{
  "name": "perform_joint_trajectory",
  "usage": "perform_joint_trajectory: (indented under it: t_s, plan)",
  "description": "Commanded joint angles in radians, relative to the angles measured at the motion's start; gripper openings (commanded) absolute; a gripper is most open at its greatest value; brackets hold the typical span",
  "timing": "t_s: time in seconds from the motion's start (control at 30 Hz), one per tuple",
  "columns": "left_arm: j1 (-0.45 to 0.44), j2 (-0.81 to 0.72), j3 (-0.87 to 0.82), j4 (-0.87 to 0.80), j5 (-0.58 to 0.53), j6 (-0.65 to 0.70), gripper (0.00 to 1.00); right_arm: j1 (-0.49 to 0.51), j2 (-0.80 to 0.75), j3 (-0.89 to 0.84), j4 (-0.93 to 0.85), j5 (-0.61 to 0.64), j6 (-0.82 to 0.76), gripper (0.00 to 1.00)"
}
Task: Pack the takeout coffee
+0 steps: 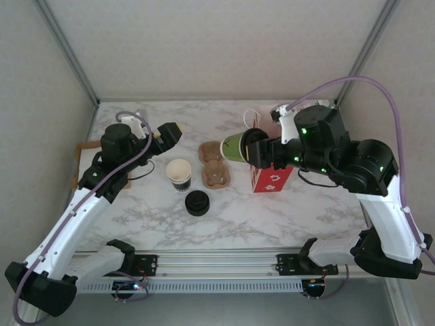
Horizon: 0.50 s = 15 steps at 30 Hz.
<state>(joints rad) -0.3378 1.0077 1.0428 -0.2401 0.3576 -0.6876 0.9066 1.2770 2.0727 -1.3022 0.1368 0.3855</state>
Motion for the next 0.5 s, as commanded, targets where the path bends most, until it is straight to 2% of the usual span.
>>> perform_joint_trajectory:
  t_s: [0.0,0.47]
  plan:
    - [-0.019,0.029,0.045,0.055,0.060,0.019,0.96,-0.030,0.018,0.060,-0.042,0.079,-0.044,0.66]
    - [-0.234,0.243,0.202,0.188,0.092,0.010,0.94,-0.090,0.012,0.139,-0.118,0.283,-0.043,0.66]
